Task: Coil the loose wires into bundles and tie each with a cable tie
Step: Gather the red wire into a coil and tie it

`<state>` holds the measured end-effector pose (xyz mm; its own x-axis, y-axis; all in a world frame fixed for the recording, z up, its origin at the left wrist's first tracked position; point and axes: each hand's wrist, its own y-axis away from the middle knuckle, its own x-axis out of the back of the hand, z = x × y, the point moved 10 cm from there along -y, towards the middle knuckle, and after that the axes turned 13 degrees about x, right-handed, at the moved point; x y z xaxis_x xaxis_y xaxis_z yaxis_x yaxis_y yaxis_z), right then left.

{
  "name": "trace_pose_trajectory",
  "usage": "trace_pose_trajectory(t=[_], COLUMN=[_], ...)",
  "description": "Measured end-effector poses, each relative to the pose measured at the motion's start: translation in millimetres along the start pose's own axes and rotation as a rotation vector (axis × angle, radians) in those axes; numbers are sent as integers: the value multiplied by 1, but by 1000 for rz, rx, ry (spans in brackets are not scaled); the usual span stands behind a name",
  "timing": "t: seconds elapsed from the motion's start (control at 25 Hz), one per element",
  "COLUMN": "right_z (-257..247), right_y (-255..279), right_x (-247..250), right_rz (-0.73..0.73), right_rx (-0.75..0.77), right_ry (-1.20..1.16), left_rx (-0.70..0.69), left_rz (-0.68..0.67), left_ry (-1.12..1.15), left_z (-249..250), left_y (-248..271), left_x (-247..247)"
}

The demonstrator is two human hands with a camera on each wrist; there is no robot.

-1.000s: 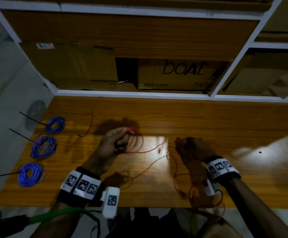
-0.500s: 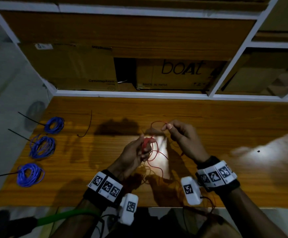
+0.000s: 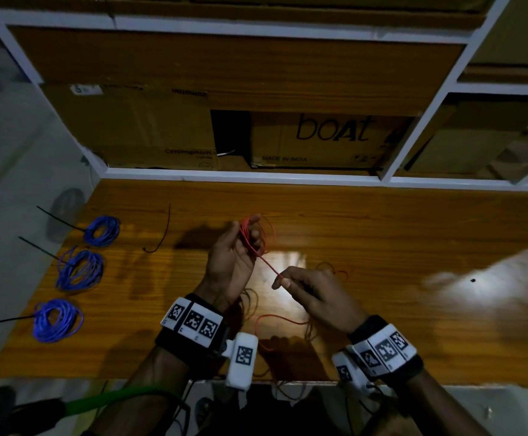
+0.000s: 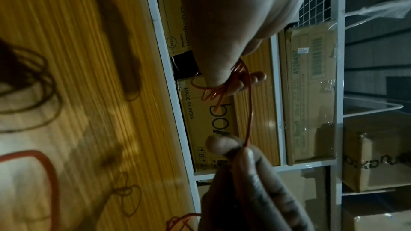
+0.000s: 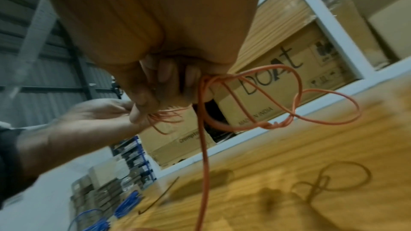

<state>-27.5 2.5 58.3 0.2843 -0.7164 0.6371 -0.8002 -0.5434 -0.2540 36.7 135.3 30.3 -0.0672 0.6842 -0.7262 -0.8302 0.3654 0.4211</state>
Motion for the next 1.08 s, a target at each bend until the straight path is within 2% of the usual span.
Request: trace_pose_trajectory(t=[0.12,0.32,0.4,0.52,0.6,0.64,0.76,0.88,1.0,1.08], right_z=[3,18,38,69,74,69,60,62,45,21], right_y=[7,9,10,14,13,10,-7,-27,-46,-59], right_x=[-9,-25,-21,5,29,41,61,90,121,131], right_rz=[-35,-139,-186,-213,-166,-111,-8,38,134,183], right_rx=[-37,-105,-134,-229,-272,-234,-115,-133,-96,-53], right_ry=[-94,-109,-26,224,431,515,539,602,762,795], left_rx=[-70,-90,-92,-104,-106,-100,-79,-99,-94,-145], left_rz=[-22,-69,-86,-110,-116,-123,-165,-210,-162,-113], left_ry=[24,81,37,-29,-81,-120,-336,-654,-928,-1075], left_z=[9,15,21,30,31,30,22,9,-7,-11], left_y=[7,14,16,24,34,39,52,62,62,58], left_x=[-5,-18,-20,-20,-23,-26,-39,-53,-54,-52])
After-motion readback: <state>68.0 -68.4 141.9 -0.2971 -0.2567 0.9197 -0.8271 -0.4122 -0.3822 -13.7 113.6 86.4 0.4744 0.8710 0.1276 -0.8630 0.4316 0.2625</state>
